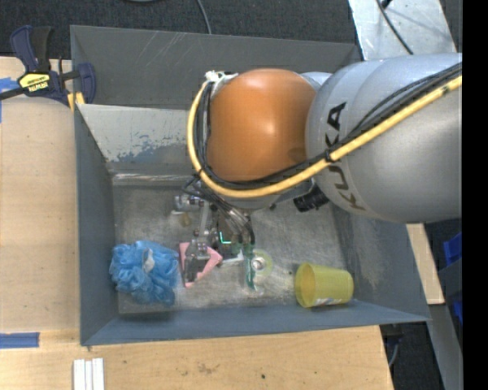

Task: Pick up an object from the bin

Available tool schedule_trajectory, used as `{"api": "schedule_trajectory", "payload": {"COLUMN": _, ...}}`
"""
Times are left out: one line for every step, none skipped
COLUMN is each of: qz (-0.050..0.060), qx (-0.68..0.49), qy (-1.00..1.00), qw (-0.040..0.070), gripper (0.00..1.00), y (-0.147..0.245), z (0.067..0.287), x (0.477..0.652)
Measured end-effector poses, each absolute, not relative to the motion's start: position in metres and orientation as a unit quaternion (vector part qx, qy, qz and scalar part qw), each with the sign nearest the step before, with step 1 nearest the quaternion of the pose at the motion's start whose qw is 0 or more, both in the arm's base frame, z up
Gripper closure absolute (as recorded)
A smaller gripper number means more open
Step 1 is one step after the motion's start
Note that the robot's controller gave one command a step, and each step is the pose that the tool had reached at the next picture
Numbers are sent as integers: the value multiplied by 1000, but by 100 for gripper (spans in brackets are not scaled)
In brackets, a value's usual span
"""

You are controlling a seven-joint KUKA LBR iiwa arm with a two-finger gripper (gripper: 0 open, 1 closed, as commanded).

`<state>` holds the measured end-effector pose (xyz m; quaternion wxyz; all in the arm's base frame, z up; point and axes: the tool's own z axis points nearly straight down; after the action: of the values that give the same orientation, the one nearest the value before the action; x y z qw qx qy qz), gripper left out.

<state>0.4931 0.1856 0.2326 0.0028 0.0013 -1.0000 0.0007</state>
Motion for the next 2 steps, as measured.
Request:
{"api": "schedule_trajectory", "payload": {"qz": 0, "qx": 0, "qy": -1000, "qw": -1, "gripper": 0, "y": 185, "z": 237, "x": 495}}
{"api": "schedule_trajectory", "payload": {"qz": -1, "qx": 8, "qy": -1000, "qw": -3, "gripper": 0, "y": 185, "z": 173, "x": 489}}
